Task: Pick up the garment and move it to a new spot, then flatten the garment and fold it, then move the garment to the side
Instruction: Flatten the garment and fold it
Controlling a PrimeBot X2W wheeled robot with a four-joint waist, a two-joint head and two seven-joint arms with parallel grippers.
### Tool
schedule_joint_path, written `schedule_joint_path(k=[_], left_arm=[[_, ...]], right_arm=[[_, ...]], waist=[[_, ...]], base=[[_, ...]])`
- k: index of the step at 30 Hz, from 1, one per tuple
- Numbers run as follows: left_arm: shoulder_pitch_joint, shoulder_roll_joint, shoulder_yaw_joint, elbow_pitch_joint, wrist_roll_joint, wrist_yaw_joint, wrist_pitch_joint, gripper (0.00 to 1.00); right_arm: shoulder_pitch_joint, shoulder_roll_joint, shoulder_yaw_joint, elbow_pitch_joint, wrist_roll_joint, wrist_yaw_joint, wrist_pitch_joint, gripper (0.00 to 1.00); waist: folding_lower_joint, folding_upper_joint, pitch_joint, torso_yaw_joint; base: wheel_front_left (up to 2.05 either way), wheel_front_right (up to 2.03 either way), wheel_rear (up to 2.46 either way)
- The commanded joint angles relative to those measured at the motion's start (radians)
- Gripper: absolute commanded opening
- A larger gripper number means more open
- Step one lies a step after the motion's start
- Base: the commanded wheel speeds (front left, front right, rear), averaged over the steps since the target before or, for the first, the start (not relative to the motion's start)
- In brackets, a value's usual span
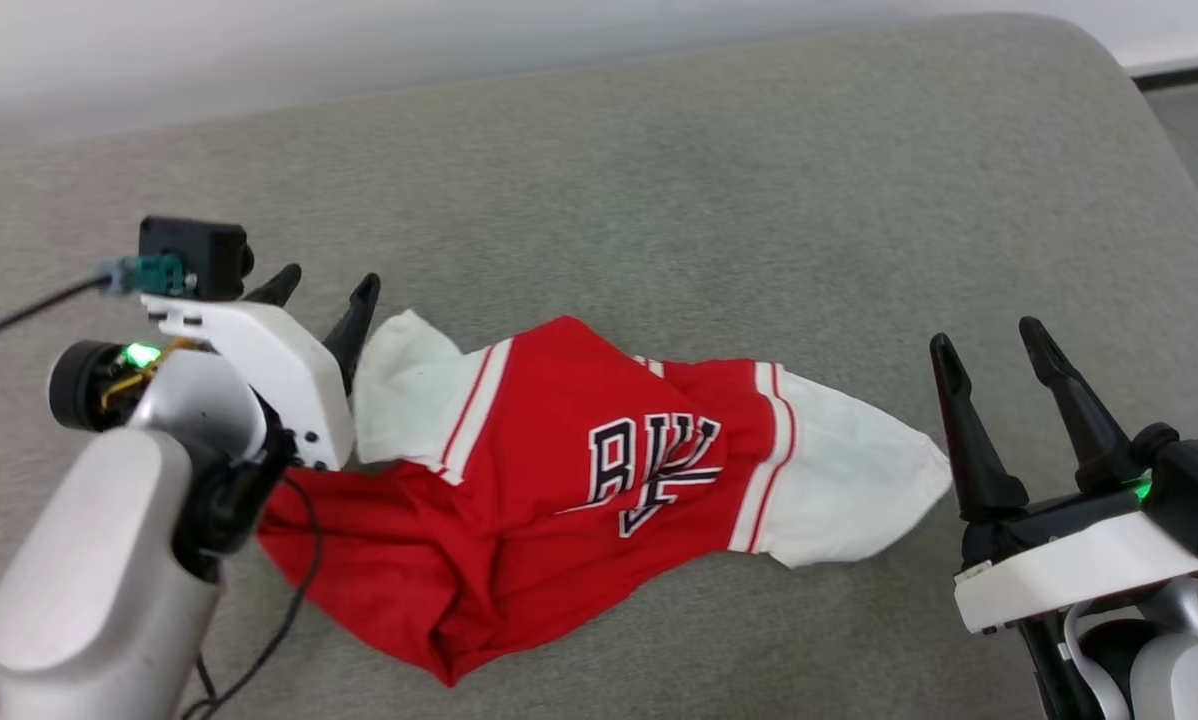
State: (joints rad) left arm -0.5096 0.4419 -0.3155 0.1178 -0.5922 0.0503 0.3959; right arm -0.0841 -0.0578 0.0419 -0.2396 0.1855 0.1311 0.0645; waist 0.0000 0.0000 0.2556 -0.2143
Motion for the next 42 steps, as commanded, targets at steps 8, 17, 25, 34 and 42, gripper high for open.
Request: schedule_joint_path(k=[8,17,25,34,42], left_arm=[[-0.142,0.089,-0.031,0.184,-0.116,-0.09,0.353,1.0],[-0.148,0.119,-0.086,0.308,-0.121,-0.075,0.531,1.0],[-0.126,0.061,-0.109,0.327,-0.137,-0.082,0.516,0.0],[-0.13,0.041,-0.057,0.222,-0.102,-0.057,0.288,0.0],[-0.076,0.015,-0.046,0.043,-0.1,-0.031,0.205,0.0]], right_arm=[[-0.017,0.009,0.005,0.042,0.051,-0.001,-0.04,1.0],[-0.03,0.009,0.006,0.098,0.111,-0.001,-0.076,1.0],[-0.035,0.008,-0.025,0.14,0.176,-0.001,-0.063,1.0],[-0.033,0.002,-0.122,0.212,0.254,-0.001,0.075,1.0],[-0.037,-0.092,-0.173,0.293,0.315,-0.001,0.388,1.0]], waist=[[0.0,0.0,0.093,-0.133],[0.0,0.0,0.136,-0.168],[0.0,0.0,0.128,-0.155],[0.0,0.0,0.073,-0.079],[0.0,0.0,0.055,0.015]], base=[[0.0,0.0,0.0],[0.0,0.0,0.0],[0.0,0.0,0.0],[0.0,0.0,0.0],[0.0,0.0,0.0]])
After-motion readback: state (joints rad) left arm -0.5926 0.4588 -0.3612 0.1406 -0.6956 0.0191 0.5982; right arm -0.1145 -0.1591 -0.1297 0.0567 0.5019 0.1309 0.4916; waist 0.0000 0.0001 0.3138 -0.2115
